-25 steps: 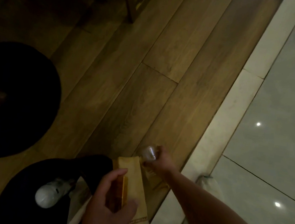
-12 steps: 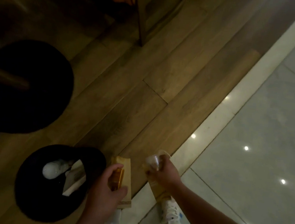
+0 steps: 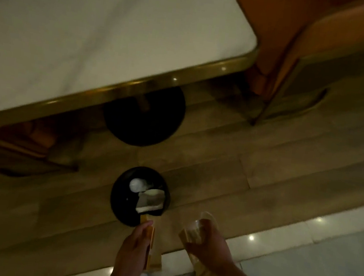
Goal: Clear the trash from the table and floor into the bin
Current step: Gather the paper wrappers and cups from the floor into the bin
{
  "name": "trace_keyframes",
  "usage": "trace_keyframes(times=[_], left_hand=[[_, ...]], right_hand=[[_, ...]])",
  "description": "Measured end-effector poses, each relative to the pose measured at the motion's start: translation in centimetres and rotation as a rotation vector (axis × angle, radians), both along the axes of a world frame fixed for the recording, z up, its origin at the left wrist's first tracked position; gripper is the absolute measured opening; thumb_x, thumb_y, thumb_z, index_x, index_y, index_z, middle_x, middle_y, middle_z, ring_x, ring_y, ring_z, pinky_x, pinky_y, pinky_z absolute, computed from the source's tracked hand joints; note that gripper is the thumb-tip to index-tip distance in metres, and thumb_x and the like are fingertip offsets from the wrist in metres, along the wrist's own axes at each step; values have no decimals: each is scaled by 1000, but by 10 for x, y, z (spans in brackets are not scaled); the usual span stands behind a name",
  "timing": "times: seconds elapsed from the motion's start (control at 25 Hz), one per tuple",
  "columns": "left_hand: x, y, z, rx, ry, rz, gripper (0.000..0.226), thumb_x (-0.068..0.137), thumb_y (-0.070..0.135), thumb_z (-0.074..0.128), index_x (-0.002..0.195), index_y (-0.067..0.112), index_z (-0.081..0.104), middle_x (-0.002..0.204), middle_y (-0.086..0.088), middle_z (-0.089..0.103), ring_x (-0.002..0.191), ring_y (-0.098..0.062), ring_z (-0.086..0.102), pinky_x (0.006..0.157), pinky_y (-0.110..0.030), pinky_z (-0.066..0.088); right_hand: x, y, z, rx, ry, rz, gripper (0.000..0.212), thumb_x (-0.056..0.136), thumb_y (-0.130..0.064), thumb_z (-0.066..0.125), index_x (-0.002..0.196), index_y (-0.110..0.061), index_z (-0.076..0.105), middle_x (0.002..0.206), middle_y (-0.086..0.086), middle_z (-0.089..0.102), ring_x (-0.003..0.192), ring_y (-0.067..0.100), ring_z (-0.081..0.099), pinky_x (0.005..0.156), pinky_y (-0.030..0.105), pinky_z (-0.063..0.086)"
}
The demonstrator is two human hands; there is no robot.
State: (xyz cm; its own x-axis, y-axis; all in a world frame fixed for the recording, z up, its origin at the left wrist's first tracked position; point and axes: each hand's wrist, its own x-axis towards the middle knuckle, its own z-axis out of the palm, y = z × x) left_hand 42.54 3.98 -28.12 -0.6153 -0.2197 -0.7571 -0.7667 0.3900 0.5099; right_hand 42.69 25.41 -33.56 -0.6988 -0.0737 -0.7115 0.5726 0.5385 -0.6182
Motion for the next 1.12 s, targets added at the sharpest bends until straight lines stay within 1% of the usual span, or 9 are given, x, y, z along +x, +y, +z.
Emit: trace_keyframes(times=[0.16, 0.32, 0.48, 0.6, 0.76, 0.88, 0.96, 1.04, 1.12], left_hand=[[-5, -57, 6, -8, 90, 146, 23, 95, 38, 49, 105, 57, 56, 77, -7, 70, 68, -21, 64, 69, -42, 50], [-24, -102, -19, -20, 146, 167, 44, 95, 24, 50, 137, 32, 41, 123, -9, 61, 103, -25, 60, 92, -45, 50], [-45, -129, -48, 5, 132, 193, 63, 92, 22, 57, 147, 23, 26, 130, -13, 55, 111, -32, 57, 94, -51, 49], [-57, -138, -79, -9, 97, 161, 69, 89, 21, 61, 147, 14, 23, 136, -17, 51, 115, -34, 56, 93, -40, 48], [-68, -136, -121, -55, 50, 215, 30, 88, 22, 60, 116, 14, 52, 106, -8, 64, 100, -28, 63, 77, -33, 49], [-73, -130, -140, -74, 53, 241, 12, 86, 21, 59, 80, 29, 52, 82, -1, 62, 75, -19, 64, 64, -38, 52], [-79, -127, -146, -72, 50, 259, 12, 86, 22, 57, 98, 26, 56, 89, -3, 65, 73, -18, 63, 64, -35, 53], [-87, -125, -155, -48, 25, 250, 38, 88, 25, 55, 125, 18, 49, 102, -8, 66, 85, -25, 65, 69, -34, 51], [-88, -120, -160, -75, 0, 224, 49, 90, 25, 53, 137, 15, 41, 118, -15, 63, 101, -33, 62, 74, -34, 48]], right_hand=[[-33, -55, 8, 11, 29, 194, 67, 69, -45, 79, 125, -32, 45, 111, -13, 56, 101, 6, 56, 86, 25, 48], [-64, -108, -4, 76, 55, 272, 77, 71, -42, 79, 135, -25, 41, 124, -4, 54, 105, 10, 52, 82, 23, 40], [-91, -153, -19, 73, 65, 295, 72, 69, -33, 82, 129, -24, 45, 123, -3, 56, 112, 19, 58, 87, 34, 51], [-109, -178, -37, 140, 75, 317, 71, 68, -34, 81, 128, -24, 44, 124, -2, 54, 107, 19, 58, 82, 35, 53], [-130, -195, -76, 199, 78, 321, 77, 70, -36, 79, 134, -21, 40, 131, 1, 51, 113, 23, 57, 85, 35, 52], [-136, -200, -96, 185, 64, 367, 85, 68, -39, 81, 139, -22, 37, 135, 3, 48, 114, 24, 57, 88, 41, 54], [-145, -198, -106, 162, 65, 427, 95, 67, -44, 82, 145, -22, 32, 143, 4, 41, 121, 28, 55, 93, 44, 53], [-155, -193, -114, 190, 68, 495, 102, 71, -47, 79, 151, -22, 23, 154, 4, 30, 135, 29, 42, 104, 44, 46], [-159, -185, -118, 199, 97, 521, 91, 77, -42, 75, 151, -22, 26, 156, 5, 31, 138, 27, 39, 107, 42, 43]])
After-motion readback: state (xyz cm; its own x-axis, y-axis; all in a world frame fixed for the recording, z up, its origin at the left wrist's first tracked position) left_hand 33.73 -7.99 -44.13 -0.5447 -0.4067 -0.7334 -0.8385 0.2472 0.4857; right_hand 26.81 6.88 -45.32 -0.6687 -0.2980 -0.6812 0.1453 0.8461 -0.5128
